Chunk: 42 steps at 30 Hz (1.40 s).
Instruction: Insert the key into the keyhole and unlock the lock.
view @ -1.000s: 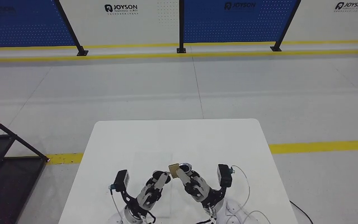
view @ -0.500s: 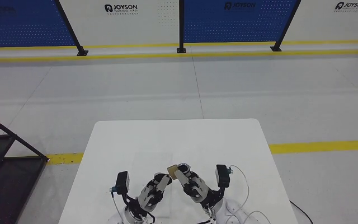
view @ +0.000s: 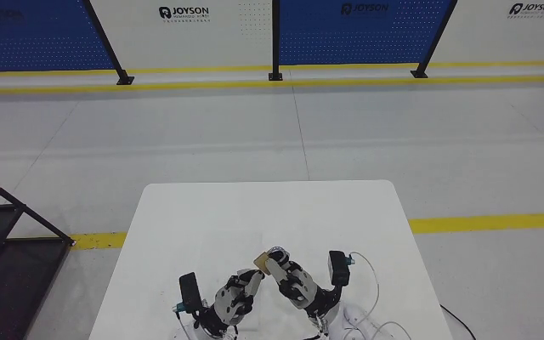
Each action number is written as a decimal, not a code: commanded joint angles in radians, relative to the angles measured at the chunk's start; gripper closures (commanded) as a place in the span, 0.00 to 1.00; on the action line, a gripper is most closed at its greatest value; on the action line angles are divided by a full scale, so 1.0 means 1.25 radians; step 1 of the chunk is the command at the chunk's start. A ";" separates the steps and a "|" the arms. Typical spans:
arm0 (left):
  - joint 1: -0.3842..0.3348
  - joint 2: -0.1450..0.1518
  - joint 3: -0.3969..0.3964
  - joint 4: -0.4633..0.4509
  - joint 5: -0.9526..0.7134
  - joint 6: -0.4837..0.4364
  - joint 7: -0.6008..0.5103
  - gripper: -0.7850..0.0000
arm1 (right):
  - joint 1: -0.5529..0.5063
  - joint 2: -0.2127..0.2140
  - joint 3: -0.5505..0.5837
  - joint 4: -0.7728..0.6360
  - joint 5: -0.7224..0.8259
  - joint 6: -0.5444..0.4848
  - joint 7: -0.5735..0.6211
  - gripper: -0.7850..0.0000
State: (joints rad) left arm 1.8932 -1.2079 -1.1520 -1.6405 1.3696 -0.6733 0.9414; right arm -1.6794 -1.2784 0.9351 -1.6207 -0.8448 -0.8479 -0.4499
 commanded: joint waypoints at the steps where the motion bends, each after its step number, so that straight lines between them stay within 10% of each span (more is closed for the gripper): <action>1: -0.003 0.000 0.004 0.007 0.027 0.036 0.023 1.00 | 0.000 0.000 0.000 -0.001 0.000 0.002 0.001 1.00; 23: -0.041 -0.007 0.034 0.047 0.212 0.427 0.135 1.00 | -0.001 0.001 -0.003 0.000 -0.003 0.009 0.003 1.00; 24: -0.040 -0.007 0.033 0.048 0.203 0.424 0.139 0.88 | -0.001 0.001 -0.003 0.000 -0.003 0.009 0.003 1.00; 25: -0.038 -0.007 0.037 0.048 0.187 0.405 0.141 0.22 | -0.001 0.001 -0.003 0.000 -0.003 0.009 0.003 1.00; 26: -0.038 -0.006 0.039 0.044 0.170 0.383 0.144 0.00 | -0.001 0.001 -0.002 0.000 -0.002 0.010 0.001 1.00; 42: 0.063 0.030 -0.042 -0.066 -0.008 0.066 0.099 0.00 | -0.017 0.005 0.028 -0.002 -0.006 0.008 -0.051 1.00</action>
State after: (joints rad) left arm 1.9587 -1.1746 -1.1898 -1.7136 1.3782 -0.5486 1.0686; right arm -1.6992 -1.2721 0.9683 -1.6215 -0.8489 -0.8405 -0.5123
